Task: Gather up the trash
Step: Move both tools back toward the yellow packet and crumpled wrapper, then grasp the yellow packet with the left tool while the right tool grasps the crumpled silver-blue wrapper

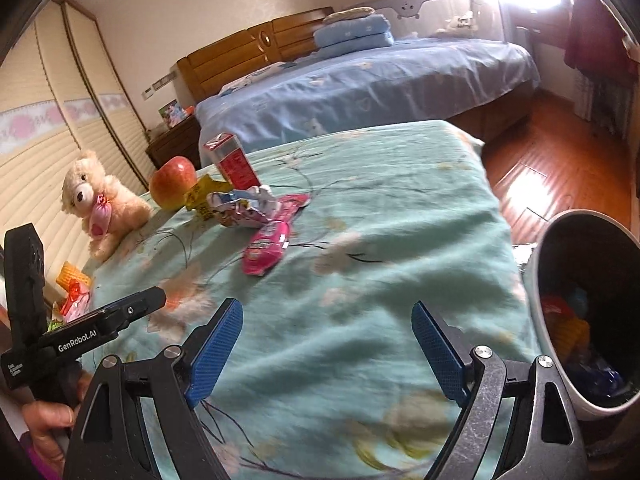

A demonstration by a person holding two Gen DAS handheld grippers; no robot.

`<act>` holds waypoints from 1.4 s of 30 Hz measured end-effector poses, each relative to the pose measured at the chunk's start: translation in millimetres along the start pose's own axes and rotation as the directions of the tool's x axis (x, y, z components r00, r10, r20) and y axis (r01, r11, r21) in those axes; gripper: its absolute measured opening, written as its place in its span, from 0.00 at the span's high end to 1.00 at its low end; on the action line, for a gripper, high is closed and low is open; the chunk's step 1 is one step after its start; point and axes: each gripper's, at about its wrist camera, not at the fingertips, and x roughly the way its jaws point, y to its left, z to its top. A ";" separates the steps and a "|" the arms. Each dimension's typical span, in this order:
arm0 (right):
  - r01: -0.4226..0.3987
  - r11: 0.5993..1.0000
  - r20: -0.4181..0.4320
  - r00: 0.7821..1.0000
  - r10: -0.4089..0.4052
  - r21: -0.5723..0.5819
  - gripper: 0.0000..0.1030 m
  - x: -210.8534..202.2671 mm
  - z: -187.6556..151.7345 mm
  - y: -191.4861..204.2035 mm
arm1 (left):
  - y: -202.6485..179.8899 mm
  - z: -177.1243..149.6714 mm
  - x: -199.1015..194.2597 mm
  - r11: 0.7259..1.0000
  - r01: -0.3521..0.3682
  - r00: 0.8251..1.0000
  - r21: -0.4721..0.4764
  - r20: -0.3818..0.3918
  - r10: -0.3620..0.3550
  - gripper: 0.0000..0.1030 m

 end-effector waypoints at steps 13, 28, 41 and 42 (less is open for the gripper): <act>-0.046 0.997 -0.001 0.999 0.046 -0.069 0.20 29.5 24.0 33.0 | 25.3 39.8 20.4 0.998 -0.029 0.999 0.055 0.014 0.029 0.41; -0.128 0.974 -0.053 0.991 0.120 -0.187 0.25 80.3 59.5 57.7 | 26.0 89.2 70.5 0.990 0.002 1.000 0.142 -0.028 0.002 0.41; -0.176 0.953 -0.117 0.982 0.150 -0.248 0.63 107.3 68.5 66.4 | 14.7 100.6 91.5 0.976 0.069 0.997 0.208 -0.042 -0.062 0.85; -0.181 0.951 -0.125 0.980 0.154 -0.250 0.63 109.3 67.8 67.1 | 13.7 100.0 92.6 0.974 0.070 0.997 0.213 -0.046 -0.062 0.91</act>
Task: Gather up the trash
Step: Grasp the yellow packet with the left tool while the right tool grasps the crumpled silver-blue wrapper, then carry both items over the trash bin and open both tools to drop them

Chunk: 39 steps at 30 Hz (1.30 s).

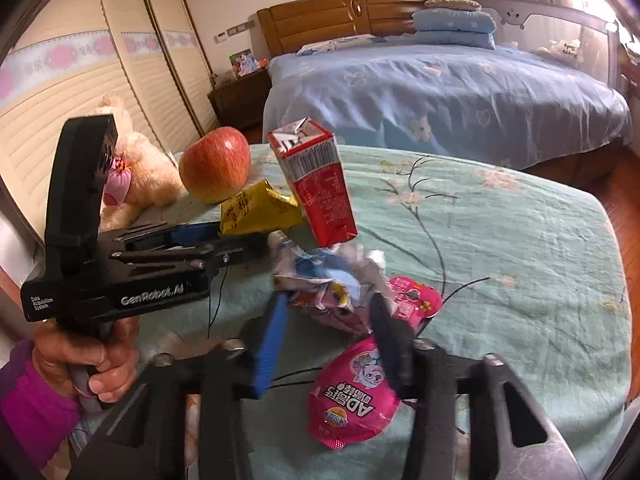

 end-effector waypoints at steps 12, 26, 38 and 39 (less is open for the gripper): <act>-0.020 0.999 0.032 0.999 0.018 0.050 0.98 -14.1 -7.3 -0.6 | -4.2 -20.2 -29.3 1.000 -0.005 0.999 -0.026 0.041 0.007 0.99; -0.010 0.993 0.102 0.995 -0.002 0.121 0.99 -59.2 -24.5 -2.1 | -36.4 -50.1 -70.7 0.994 0.083 0.995 -0.067 0.069 -0.078 0.99; 0.040 0.976 0.141 0.987 -0.071 0.212 0.99 -103.7 -62.2 -20.9 | -87.4 -66.3 -84.8 0.988 0.153 0.987 -0.028 0.055 -0.151 0.99; 0.045 0.974 0.144 0.986 -0.079 0.221 0.99 -108.5 -66.9 -23.7 | -93.3 -67.6 -85.0 0.987 0.161 0.986 -0.022 0.052 -0.160 0.99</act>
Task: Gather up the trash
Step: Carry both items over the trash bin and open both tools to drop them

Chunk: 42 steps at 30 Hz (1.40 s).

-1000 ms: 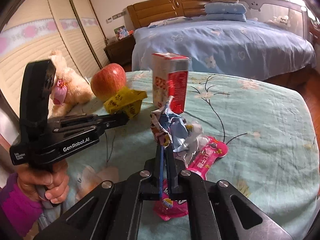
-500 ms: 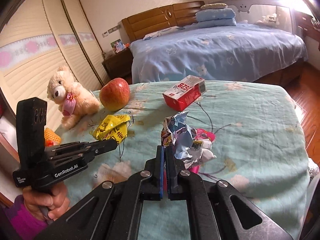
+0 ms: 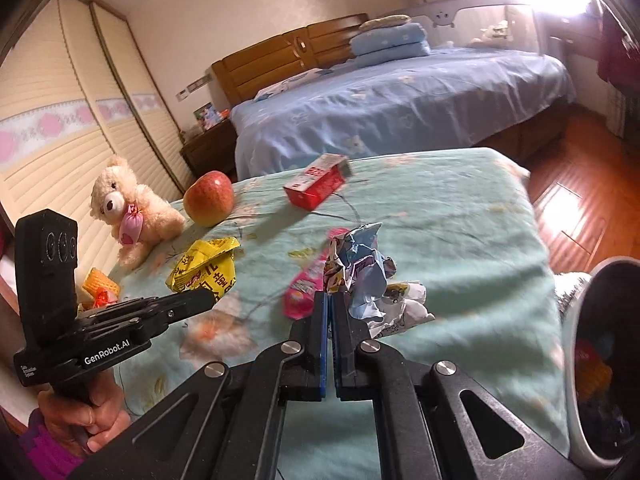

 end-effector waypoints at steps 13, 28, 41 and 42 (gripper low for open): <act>0.076 0.994 0.033 0.996 -0.079 0.083 0.99 -45.4 -27.8 -40.1 | -66.4 -13.2 14.1 0.993 0.091 0.995 0.078 -0.047 -0.088 0.99; 0.147 0.975 0.058 0.986 -0.159 0.169 0.98 -85.0 -48.0 -86.1 | -126.1 -20.3 32.5 0.975 0.157 0.985 0.159 -0.092 -0.143 0.99; 0.178 0.962 0.078 0.977 -0.198 0.210 0.98 -104.0 -54.1 -109.7 | -162.7 -23.6 43.3 0.959 0.184 0.979 0.213 -0.123 -0.161 0.99; 0.180 0.961 0.079 0.976 -0.201 0.212 0.98 -105.2 -53.7 -112.0 | -165.0 -23.5 44.4 0.959 0.185 0.979 0.216 -0.125 -0.161 0.99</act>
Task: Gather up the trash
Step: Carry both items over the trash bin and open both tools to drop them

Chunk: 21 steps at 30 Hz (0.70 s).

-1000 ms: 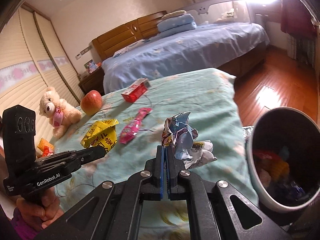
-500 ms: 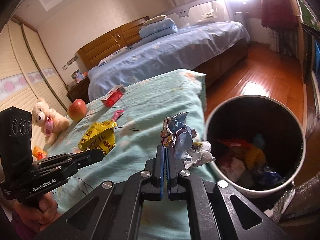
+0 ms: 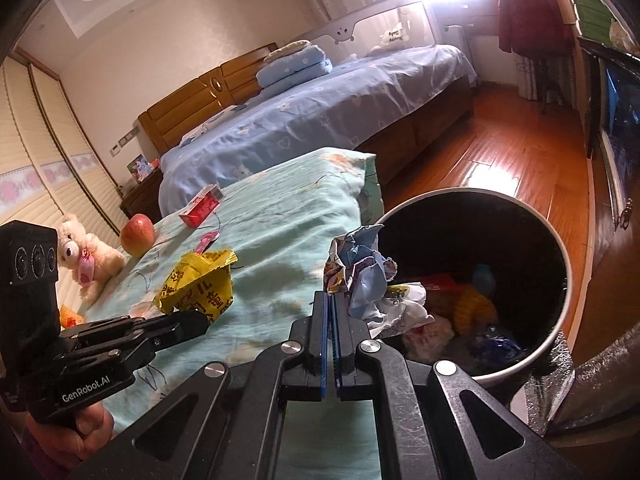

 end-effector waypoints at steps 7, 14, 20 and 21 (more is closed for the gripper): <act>0.018 1.000 0.011 1.000 -0.019 0.015 0.98 -4.8 3.3 -13.5 | -13.3 3.7 8.0 1.000 0.007 1.000 0.019 -0.012 -0.007 0.99; 0.033 0.999 0.024 0.999 -0.034 0.032 0.98 -9.5 5.8 -26.8 | -24.7 7.3 14.4 0.999 0.002 1.000 0.041 -0.022 -0.002 0.99; 0.042 0.998 0.027 0.999 -0.044 0.051 0.98 -11.5 6.9 -39.8 | -37.8 11.4 20.5 0.998 0.009 1.000 0.066 -0.029 -0.007 0.99; 0.044 0.998 0.027 0.999 -0.046 0.054 0.98 -11.3 7.1 -42.1 | -40.0 12.4 21.9 0.997 0.011 1.000 0.070 -0.030 -0.009 0.99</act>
